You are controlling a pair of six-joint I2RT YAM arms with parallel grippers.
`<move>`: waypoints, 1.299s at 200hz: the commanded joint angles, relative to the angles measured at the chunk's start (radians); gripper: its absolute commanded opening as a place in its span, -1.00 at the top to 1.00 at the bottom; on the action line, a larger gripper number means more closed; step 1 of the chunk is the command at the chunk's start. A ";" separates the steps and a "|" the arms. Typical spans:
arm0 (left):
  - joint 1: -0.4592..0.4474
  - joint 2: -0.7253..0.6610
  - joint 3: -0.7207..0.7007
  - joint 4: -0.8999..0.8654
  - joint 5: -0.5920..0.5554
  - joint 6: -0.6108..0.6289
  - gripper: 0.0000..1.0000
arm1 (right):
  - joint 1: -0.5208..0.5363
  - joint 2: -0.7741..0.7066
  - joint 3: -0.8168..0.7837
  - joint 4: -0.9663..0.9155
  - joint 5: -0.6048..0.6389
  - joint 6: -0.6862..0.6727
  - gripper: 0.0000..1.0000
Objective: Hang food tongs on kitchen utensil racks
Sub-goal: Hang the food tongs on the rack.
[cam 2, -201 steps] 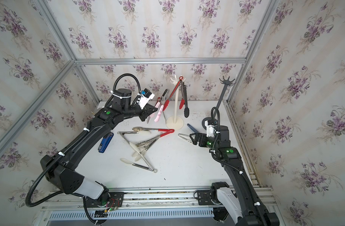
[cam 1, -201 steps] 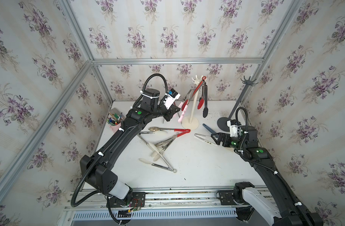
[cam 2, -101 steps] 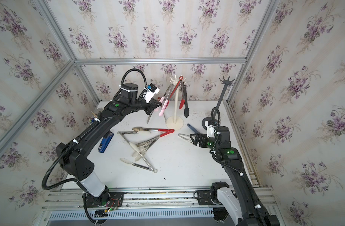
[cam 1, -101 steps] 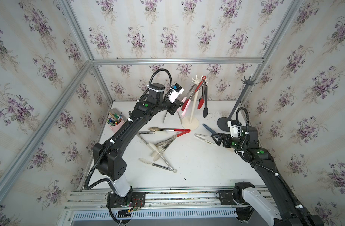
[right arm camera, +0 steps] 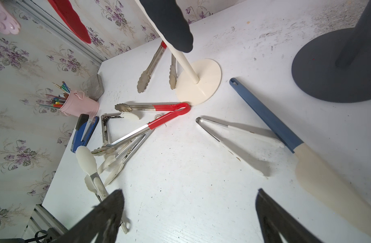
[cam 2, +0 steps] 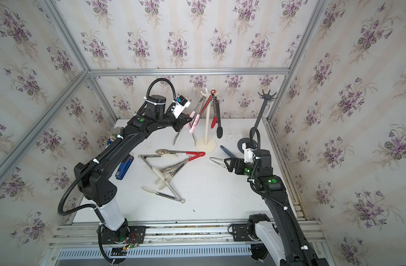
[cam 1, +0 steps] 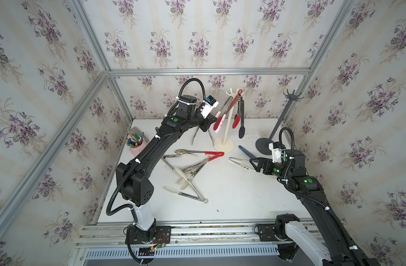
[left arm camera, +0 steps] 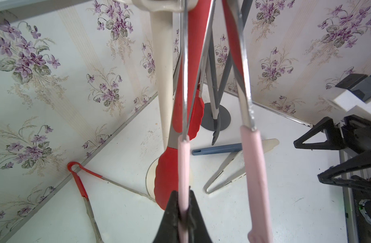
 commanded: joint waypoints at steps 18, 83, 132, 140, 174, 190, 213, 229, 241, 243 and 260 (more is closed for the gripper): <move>-0.013 0.009 0.023 -0.023 -0.051 0.052 0.97 | 0.000 -0.008 -0.003 0.002 0.002 0.002 -0.92; -0.030 0.020 0.016 -0.055 -0.134 0.070 0.95 | 0.001 -0.022 -0.001 -0.012 0.003 0.006 -0.93; -0.031 0.021 0.006 -0.056 -0.162 0.075 0.60 | 0.000 -0.037 0.001 -0.026 0.008 0.009 -0.92; -0.031 0.020 0.004 -0.055 -0.170 0.069 0.30 | 0.001 -0.039 -0.001 -0.026 0.009 0.010 -0.92; -0.031 0.017 0.005 -0.054 -0.222 0.055 -0.53 | 0.001 -0.044 0.004 -0.026 0.012 0.013 -0.92; -0.031 0.008 0.002 -0.055 -0.239 0.047 -0.64 | 0.001 -0.043 0.004 -0.026 0.014 0.015 -0.92; -0.025 -0.013 -0.006 -0.055 -0.257 0.029 -0.74 | 0.000 -0.046 0.004 -0.025 0.011 0.018 -0.92; -0.019 -0.035 -0.016 -0.055 -0.264 0.012 -0.78 | 0.000 -0.045 0.004 -0.025 0.012 0.016 -0.92; -0.009 -0.051 -0.028 -0.050 -0.253 -0.011 -0.81 | 0.000 -0.045 0.001 -0.025 0.011 0.015 -0.92; -0.008 -0.054 -0.029 -0.050 -0.250 -0.013 -0.81 | 0.001 -0.045 0.001 -0.024 0.011 0.015 -0.92; -0.001 -0.076 -0.046 -0.047 -0.240 -0.027 -0.89 | 0.000 -0.045 -0.004 -0.019 0.009 0.015 -0.92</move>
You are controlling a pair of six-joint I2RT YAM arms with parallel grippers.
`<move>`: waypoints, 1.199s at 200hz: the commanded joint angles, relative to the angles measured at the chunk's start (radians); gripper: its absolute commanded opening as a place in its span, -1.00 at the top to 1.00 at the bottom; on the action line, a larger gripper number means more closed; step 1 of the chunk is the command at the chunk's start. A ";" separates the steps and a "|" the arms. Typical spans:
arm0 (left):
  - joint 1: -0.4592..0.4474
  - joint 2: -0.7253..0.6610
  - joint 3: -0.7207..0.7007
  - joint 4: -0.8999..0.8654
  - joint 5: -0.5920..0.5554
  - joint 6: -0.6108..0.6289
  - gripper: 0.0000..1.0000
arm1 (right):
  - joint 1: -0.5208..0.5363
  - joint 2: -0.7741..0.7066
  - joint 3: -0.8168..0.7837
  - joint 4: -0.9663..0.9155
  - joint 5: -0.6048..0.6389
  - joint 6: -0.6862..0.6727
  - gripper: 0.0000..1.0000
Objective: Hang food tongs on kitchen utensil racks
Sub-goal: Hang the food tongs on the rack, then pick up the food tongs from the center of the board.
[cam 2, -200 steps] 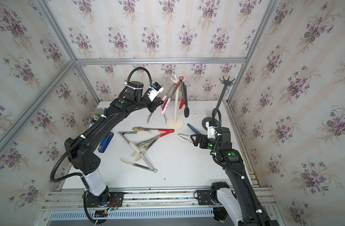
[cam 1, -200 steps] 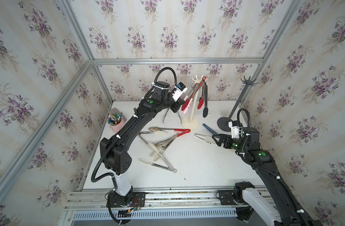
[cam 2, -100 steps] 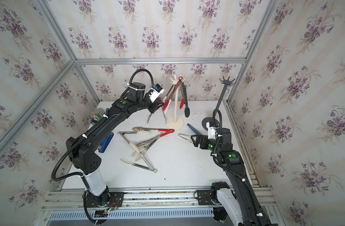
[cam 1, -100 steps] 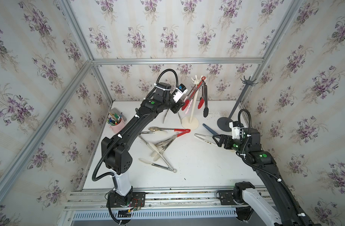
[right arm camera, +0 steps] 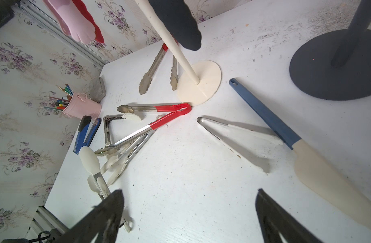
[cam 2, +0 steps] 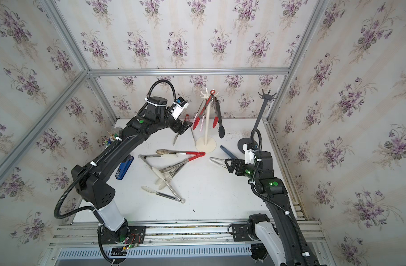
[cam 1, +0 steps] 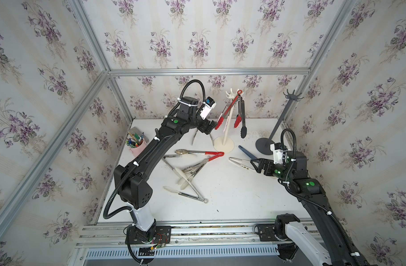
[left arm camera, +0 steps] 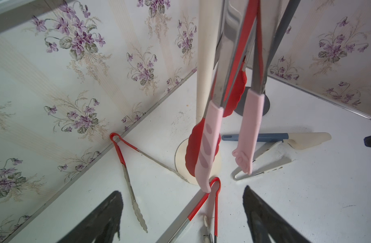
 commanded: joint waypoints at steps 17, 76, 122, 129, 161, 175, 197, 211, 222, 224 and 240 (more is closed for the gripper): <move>0.012 -0.048 -0.032 0.015 0.006 -0.056 -0.93 | 0.000 0.002 -0.003 0.010 -0.001 -0.003 -0.92; 0.040 -0.150 -0.122 0.032 0.040 -0.177 -0.97 | 0.000 0.003 -0.012 0.016 -0.003 -0.005 -0.94; 0.053 -0.268 -0.276 0.038 0.020 -0.223 -0.98 | 0.000 0.003 -0.033 0.023 -0.006 -0.002 -0.94; 0.052 -0.288 -0.310 0.037 0.011 -0.234 -0.99 | 0.000 0.005 -0.036 0.025 -0.007 0.000 -0.94; 0.046 -0.414 -0.510 0.035 0.003 -0.294 -0.98 | 0.000 0.010 -0.050 0.036 -0.009 0.007 -0.95; 0.039 -0.463 -0.595 0.015 -0.007 -0.322 -0.98 | 0.000 0.013 -0.057 0.046 -0.014 0.013 -0.95; 0.016 -0.547 -0.704 -0.031 -0.026 -0.349 -0.98 | 0.000 0.018 -0.068 0.060 -0.022 0.017 -0.95; -0.005 -0.594 -0.755 -0.071 -0.062 -0.354 -0.98 | 0.000 0.023 -0.074 0.067 -0.026 0.016 -0.95; -0.023 -0.630 -0.787 -0.093 -0.068 -0.348 -0.98 | 0.001 0.031 -0.077 0.074 -0.030 0.015 -0.95; -0.028 -0.638 -0.795 -0.095 -0.070 -0.345 -0.98 | 0.000 0.032 -0.079 0.075 -0.032 0.016 -0.95; -0.056 -0.694 -0.847 -0.105 -0.083 -0.311 -0.98 | 0.000 0.042 -0.083 0.086 -0.038 0.016 -0.95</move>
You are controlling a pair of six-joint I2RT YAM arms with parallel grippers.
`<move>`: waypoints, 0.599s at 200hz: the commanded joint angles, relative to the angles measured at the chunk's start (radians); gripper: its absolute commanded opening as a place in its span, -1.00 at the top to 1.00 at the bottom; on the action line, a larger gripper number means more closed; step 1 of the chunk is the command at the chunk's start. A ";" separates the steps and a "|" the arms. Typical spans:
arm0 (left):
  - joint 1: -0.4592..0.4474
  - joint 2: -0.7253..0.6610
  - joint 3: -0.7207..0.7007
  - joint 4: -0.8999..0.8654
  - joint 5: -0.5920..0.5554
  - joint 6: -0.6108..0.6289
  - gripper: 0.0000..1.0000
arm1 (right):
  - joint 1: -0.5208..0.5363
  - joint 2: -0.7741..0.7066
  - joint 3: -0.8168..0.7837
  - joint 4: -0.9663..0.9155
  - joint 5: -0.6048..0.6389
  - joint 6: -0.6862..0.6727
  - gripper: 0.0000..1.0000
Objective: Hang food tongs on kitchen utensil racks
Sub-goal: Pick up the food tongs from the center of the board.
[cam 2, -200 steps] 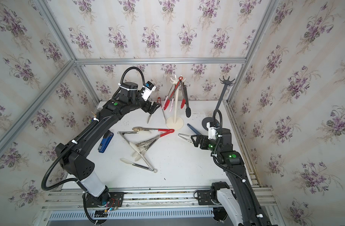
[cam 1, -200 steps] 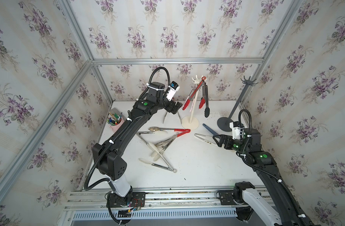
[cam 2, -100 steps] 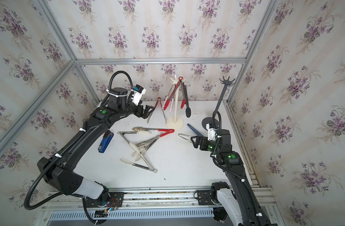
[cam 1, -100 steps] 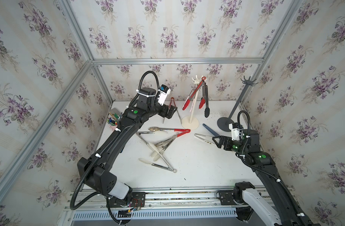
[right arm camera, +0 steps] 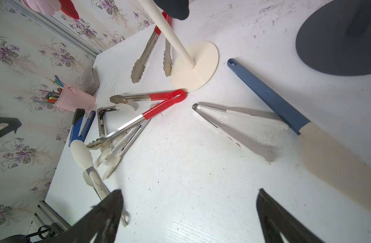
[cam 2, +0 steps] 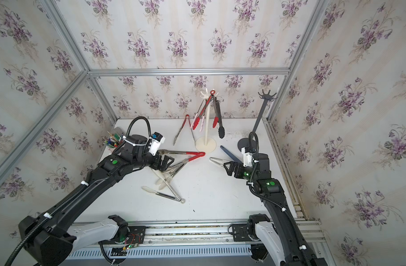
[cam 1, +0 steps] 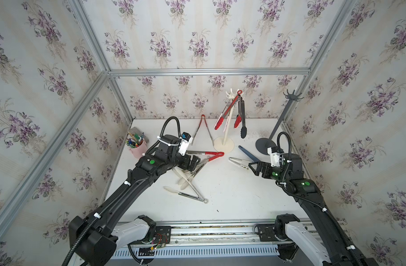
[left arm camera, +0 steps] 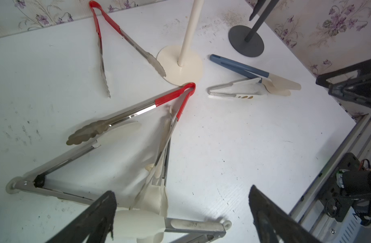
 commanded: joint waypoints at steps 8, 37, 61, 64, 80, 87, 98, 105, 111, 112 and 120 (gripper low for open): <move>-0.033 -0.083 -0.075 -0.044 -0.042 0.041 -0.98 | 0.000 0.015 -0.008 0.053 -0.018 0.007 -0.95; -0.037 -0.152 -0.137 -0.056 0.000 0.160 -0.98 | 0.000 0.029 -0.021 0.080 -0.032 0.010 -0.95; -0.037 -0.179 -0.165 -0.082 0.037 0.285 -0.98 | 0.001 0.037 -0.024 0.087 -0.036 0.004 -0.95; -0.037 -0.179 -0.167 -0.086 0.039 0.302 -0.98 | 0.000 0.038 -0.025 0.088 -0.037 0.003 -0.95; -0.045 -0.184 -0.181 -0.104 0.043 0.394 -0.96 | 0.001 0.035 -0.030 0.089 -0.040 0.001 -0.95; -0.049 -0.188 -0.191 -0.107 0.040 0.438 -0.95 | 0.001 0.032 -0.034 0.090 -0.041 0.002 -0.95; -0.059 -0.193 -0.202 -0.112 0.034 0.502 -0.93 | 0.000 0.028 -0.040 0.092 -0.046 0.002 -0.95; -0.067 -0.196 -0.210 -0.115 0.019 0.539 -0.92 | 0.001 0.027 -0.042 0.092 -0.046 0.001 -0.95; -0.074 -0.199 -0.220 -0.117 0.012 0.578 -0.90 | 0.001 0.023 -0.043 0.092 -0.047 -0.001 -0.95; -0.075 -0.200 -0.222 -0.116 0.012 0.584 -0.90 | 0.001 0.022 -0.043 0.092 -0.047 -0.002 -0.95; -0.084 -0.201 -0.237 -0.117 -0.013 0.634 -0.87 | 0.000 0.020 -0.044 0.092 -0.048 -0.002 -0.95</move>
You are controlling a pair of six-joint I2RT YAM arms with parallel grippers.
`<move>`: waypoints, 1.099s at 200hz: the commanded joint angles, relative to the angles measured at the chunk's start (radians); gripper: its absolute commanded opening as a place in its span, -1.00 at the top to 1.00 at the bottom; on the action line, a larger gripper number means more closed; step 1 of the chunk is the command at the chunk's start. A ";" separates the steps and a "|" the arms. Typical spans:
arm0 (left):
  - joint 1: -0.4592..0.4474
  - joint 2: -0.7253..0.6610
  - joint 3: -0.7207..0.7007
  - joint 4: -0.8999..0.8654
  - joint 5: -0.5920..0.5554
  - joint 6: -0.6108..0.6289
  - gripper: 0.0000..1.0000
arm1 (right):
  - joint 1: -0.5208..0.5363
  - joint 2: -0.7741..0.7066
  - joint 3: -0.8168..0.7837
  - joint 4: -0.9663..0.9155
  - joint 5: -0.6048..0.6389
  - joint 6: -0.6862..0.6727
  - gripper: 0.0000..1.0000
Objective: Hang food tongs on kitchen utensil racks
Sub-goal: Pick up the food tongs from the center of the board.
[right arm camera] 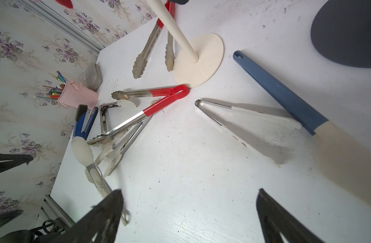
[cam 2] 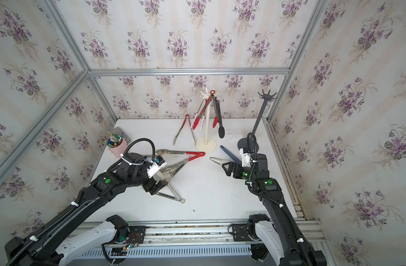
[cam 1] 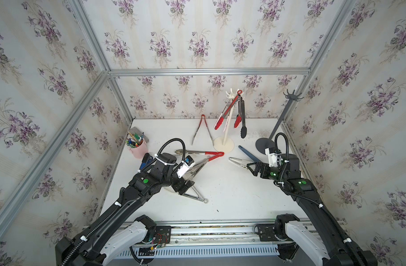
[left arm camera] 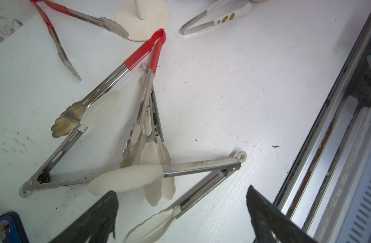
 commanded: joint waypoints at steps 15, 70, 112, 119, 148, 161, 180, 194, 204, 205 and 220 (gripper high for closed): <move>-0.044 0.004 -0.050 -0.021 -0.063 0.290 -0.83 | 0.000 -0.010 -0.003 0.022 -0.019 -0.005 -0.95; -0.158 0.141 -0.079 -0.021 -0.181 0.492 -0.67 | 0.001 -0.009 -0.004 0.028 -0.038 -0.010 -0.95; -0.213 0.195 -0.127 0.082 -0.276 0.587 -0.63 | 0.000 -0.024 -0.008 0.026 -0.042 -0.010 -0.95; -0.218 0.196 -0.128 0.097 -0.278 0.594 -0.63 | 0.000 -0.028 -0.009 0.028 -0.043 -0.010 -0.95; -0.241 0.210 -0.137 0.150 -0.312 0.623 -0.63 | 0.001 -0.031 -0.011 0.026 -0.045 -0.012 -0.95; -0.244 0.221 -0.132 0.158 -0.308 0.630 -0.63 | 0.000 -0.033 -0.013 0.028 -0.046 -0.011 -0.95; -0.246 0.247 -0.132 0.168 -0.312 0.652 -0.63 | 0.001 -0.033 -0.013 0.028 -0.048 -0.013 -0.95; -0.246 0.266 -0.133 0.185 -0.322 0.674 -0.61 | 0.001 -0.033 -0.012 0.030 -0.050 -0.013 -0.95; -0.246 0.281 -0.131 0.199 -0.320 0.685 -0.61 | 0.001 -0.033 -0.012 0.029 -0.051 -0.013 -0.95; -0.246 0.282 -0.130 0.200 -0.319 0.687 -0.61 | 0.000 -0.035 -0.012 0.029 -0.051 -0.014 -0.95; -0.246 0.311 -0.124 0.219 -0.318 0.697 -0.59 | 0.001 -0.035 -0.012 0.030 -0.053 -0.013 -0.95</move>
